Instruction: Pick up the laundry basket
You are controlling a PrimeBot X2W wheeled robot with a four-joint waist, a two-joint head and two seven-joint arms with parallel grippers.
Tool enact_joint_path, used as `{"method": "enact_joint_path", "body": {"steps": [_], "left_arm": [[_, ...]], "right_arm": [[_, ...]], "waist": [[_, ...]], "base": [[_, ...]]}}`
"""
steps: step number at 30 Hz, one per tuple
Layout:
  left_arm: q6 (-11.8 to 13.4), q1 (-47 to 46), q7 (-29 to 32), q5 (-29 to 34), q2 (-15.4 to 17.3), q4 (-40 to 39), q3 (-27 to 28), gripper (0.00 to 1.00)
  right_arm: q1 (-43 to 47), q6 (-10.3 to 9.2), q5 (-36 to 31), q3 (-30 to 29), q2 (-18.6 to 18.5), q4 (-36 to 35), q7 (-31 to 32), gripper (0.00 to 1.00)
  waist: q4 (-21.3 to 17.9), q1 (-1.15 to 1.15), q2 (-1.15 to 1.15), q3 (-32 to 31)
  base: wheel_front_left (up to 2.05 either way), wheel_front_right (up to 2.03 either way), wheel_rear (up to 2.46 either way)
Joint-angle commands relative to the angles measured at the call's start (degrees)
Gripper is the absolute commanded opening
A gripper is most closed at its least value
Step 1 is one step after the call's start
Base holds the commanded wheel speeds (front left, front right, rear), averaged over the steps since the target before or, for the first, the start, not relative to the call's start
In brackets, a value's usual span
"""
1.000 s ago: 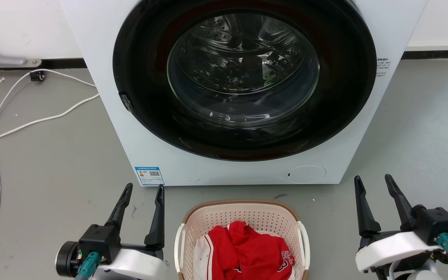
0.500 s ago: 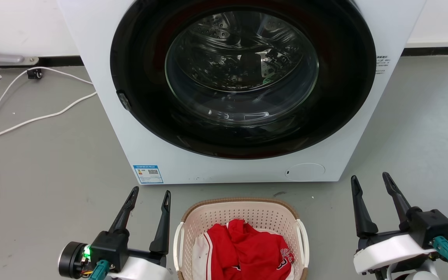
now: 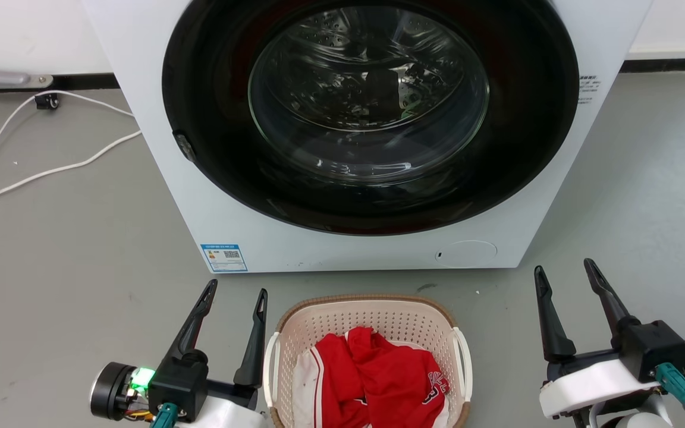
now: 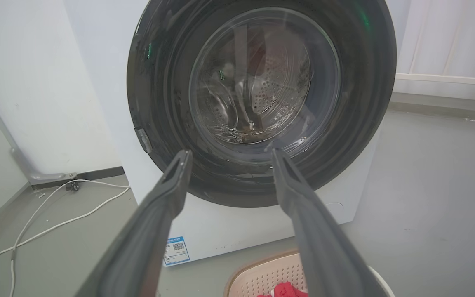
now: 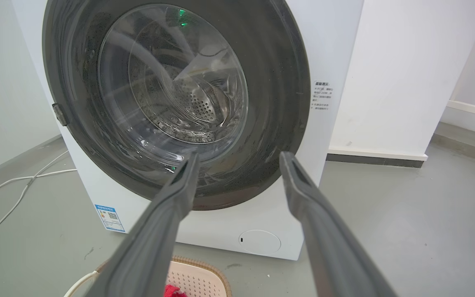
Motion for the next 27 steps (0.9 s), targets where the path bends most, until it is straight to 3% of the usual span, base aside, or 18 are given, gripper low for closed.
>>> {"method": "enact_joint_path", "body": {"steps": [1, 8, 14, 27], "left_arm": [[-0.3, 0.1, -0.4, 1.0, -0.1, -0.4, 0.2, 1.0], [-2.1, -1.6, -0.6, 1.1, -0.9, 2.8, 1.3, 1.0], [-3.6, -5.0, -0.5, 1.1, -1.2, 7.3, 1.7, 1.0], [-5.9, -21.5, -0.6, 0.8, 1.0, 26.8, 1.1, 1.0]], "right_arm": [[-0.7, -0.02, -0.9, 0.1, -0.1, -0.3, -0.4, 1.0], [-2.1, -0.02, -1.2, -0.2, -0.1, 2.1, -0.5, 1.0], [-6.7, -0.02, -1.9, 0.6, -0.1, 8.7, -0.5, 1.0], [-22.9, -0.02, -2.2, 2.0, -0.1, 25.4, 4.5, 1.0]], "waist": [[0.0, 0.0, 0.0, 0.3], [-0.1, 0.0, 0.0, 3.9], [-0.7, 0.0, 0.0, 9.9], [-1.2, 0.0, 0.0, 27.3]], "base": [[0.0, 0.0, 0.0], [0.0, 0.0, 0.0], [0.0, 0.0, 0.0], [0.0, 0.0, 0.0]]}}
